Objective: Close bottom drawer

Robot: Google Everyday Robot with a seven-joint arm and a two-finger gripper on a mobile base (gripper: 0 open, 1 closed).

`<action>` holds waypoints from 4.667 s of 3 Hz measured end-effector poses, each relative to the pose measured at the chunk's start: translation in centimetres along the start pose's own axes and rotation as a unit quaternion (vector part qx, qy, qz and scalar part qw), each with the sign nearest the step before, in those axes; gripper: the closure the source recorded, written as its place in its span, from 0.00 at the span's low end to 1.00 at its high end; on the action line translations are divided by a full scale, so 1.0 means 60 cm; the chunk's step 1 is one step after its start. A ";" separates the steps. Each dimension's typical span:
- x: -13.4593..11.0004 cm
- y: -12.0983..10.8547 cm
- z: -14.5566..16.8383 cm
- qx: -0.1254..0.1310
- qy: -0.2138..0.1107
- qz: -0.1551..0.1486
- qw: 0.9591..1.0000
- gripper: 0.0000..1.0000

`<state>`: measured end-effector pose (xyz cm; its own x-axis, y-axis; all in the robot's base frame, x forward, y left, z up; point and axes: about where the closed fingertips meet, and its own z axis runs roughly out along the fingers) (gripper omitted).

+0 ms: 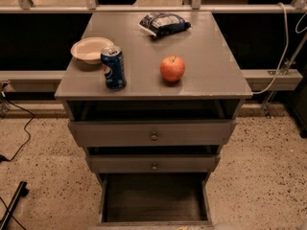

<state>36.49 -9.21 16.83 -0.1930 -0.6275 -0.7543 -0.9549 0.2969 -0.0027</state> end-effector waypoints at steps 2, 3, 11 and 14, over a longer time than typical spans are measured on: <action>-0.007 -0.058 0.026 0.055 -0.007 0.024 0.998 1.00; -0.022 -0.100 0.024 0.083 -0.007 0.023 0.996 1.00; -0.008 -0.360 0.121 0.233 0.021 -0.125 0.964 1.00; 0.079 -0.350 0.170 0.191 0.002 -0.088 0.978 1.00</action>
Offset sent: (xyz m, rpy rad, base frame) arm 0.0669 0.0004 0.0001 -0.0031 -0.0824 -0.1764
